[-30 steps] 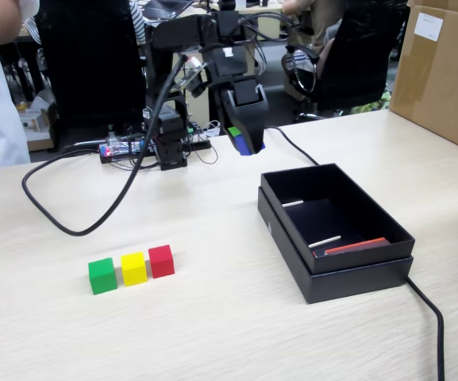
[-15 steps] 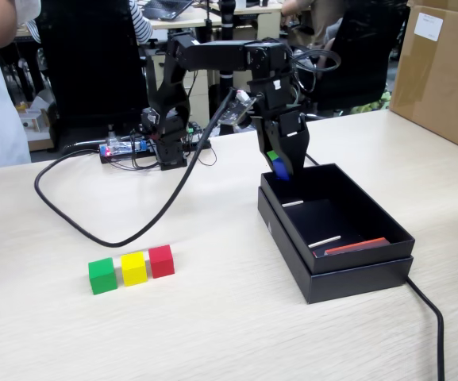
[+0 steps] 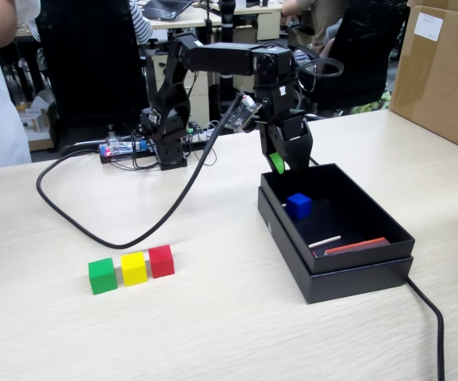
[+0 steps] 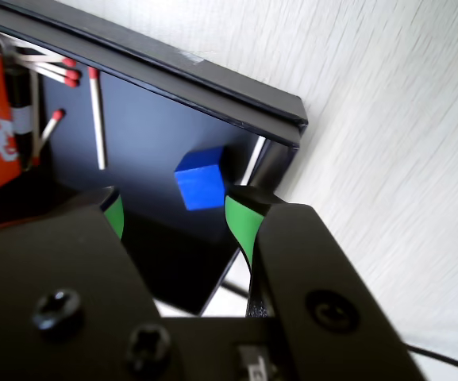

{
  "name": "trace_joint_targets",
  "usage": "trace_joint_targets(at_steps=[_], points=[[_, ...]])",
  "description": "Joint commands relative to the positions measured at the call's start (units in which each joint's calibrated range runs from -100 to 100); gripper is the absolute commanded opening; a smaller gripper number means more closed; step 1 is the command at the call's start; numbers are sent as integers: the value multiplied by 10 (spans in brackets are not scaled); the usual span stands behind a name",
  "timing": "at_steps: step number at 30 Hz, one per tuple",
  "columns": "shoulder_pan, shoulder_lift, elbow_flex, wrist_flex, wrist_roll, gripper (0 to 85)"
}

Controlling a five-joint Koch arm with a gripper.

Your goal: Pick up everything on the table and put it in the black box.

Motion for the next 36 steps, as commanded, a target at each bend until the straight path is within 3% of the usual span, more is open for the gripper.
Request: trace_joint_targets(at_steps=[1, 6, 11, 14, 21, 36], points=[[-13, -154, 21, 1, -3, 282], [-80, -276, 40, 1, -41, 283], [-174, -283, 2, 1, -105, 415], [-231, -208, -21, 1, -136, 465], [-299, 67, 70, 1, -168, 465], [-325, 310, 246, 1, -194, 464]])
